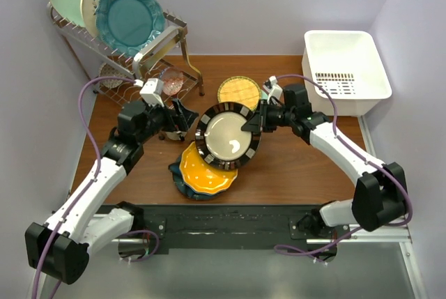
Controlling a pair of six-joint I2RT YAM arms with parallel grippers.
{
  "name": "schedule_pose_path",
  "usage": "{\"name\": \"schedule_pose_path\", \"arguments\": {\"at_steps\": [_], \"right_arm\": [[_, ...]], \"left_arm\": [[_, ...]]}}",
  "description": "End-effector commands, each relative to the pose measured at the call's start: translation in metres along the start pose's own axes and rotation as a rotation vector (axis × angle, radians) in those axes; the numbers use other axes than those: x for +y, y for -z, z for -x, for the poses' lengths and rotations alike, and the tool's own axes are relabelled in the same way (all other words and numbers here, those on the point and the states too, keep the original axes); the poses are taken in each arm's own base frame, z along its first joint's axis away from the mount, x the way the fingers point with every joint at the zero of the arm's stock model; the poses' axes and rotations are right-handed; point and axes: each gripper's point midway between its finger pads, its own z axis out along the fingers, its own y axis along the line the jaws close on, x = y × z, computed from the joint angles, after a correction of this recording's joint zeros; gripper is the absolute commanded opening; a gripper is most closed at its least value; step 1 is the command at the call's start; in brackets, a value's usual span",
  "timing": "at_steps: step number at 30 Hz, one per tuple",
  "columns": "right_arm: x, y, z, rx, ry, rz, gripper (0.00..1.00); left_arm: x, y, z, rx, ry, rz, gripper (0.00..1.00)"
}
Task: Place the plates into the plastic bin on the countertop
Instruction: Pick up the plate from the corner of the board, then place the plate in the plastic bin.
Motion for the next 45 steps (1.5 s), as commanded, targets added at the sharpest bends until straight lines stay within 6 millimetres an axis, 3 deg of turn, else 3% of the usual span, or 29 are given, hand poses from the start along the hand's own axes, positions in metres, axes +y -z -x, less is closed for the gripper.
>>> {"name": "schedule_pose_path", "arguments": {"at_steps": [1,9,20,27,45], "right_arm": [[0.054,0.016,0.053,-0.115,0.081,0.146,0.0],[0.056,0.009,0.076,-0.125,0.077,0.166,0.0],[0.042,0.002,0.114,-0.172,0.044,0.166,0.0],[0.022,0.01,0.137,-0.218,0.015,0.145,0.0],[-0.007,0.045,0.208,-0.375,-0.026,0.092,0.0]], "left_arm": [[-0.002,0.002,0.019,-0.036,-0.047,0.013,1.0],[-0.004,-0.004,0.028,-0.033,-0.071,0.016,1.0],[-0.005,-0.004,0.03,-0.036,-0.072,0.008,1.0],[-0.004,-0.001,0.022,-0.025,-0.071,0.006,1.0],[0.002,-0.007,-0.013,0.079,-0.054,-0.023,1.0]]}}
